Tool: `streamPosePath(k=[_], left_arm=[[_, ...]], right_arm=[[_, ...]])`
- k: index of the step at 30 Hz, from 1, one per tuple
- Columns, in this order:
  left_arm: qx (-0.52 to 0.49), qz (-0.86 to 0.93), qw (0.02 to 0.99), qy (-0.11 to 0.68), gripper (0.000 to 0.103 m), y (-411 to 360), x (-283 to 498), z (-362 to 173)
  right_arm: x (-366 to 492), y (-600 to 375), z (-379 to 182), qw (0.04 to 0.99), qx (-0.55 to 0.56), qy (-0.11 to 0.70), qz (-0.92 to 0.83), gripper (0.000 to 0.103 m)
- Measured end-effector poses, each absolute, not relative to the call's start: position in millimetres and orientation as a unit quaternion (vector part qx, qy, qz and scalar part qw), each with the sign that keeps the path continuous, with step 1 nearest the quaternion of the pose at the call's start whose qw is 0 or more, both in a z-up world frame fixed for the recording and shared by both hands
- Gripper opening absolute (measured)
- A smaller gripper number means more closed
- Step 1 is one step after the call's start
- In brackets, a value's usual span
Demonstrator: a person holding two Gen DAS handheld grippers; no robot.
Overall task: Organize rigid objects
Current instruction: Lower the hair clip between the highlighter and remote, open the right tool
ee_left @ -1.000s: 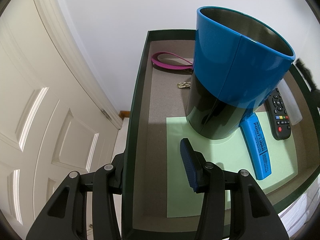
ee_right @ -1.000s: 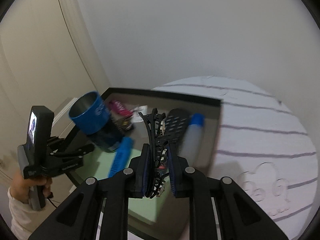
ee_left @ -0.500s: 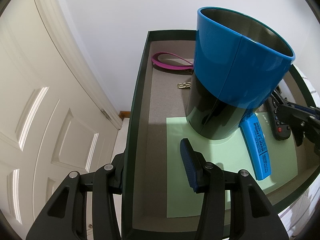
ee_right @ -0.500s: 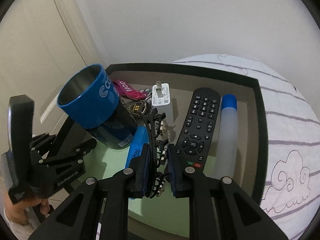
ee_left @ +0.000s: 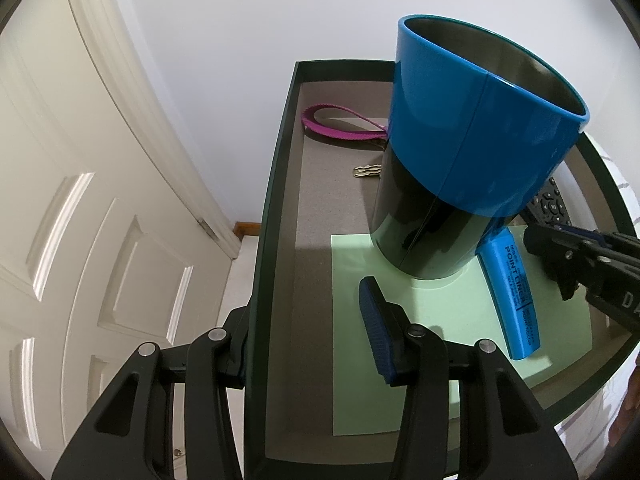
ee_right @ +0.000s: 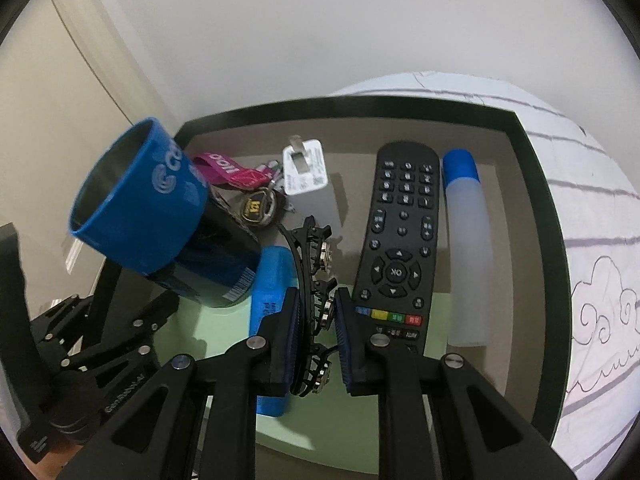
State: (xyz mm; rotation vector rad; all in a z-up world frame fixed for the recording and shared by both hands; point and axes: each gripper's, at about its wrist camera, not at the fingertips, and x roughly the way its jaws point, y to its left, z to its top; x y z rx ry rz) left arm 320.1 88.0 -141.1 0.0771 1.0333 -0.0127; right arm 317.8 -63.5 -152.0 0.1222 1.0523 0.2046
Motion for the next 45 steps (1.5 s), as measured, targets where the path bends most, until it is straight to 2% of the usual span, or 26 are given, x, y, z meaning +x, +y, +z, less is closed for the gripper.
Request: streamPosePath(k=[14,34,45], left_arm=[[0.035,-0.008,0.869,0.494,0.045,87,321,-142],[0.037,-0.003,0.869,0.493,0.045,84,321,-142],[0.037,-0.004,0.869,0.494,0.045,85,321,-141]], right_arm=[[337,-61,-170,0.856,0.058,0.51,0.069,0.017],[320,-21,-197,0.871,0.003,0.488,0.053,0.018],[311,-37,-200,0.871,0.035,0.487,0.056,0.018]])
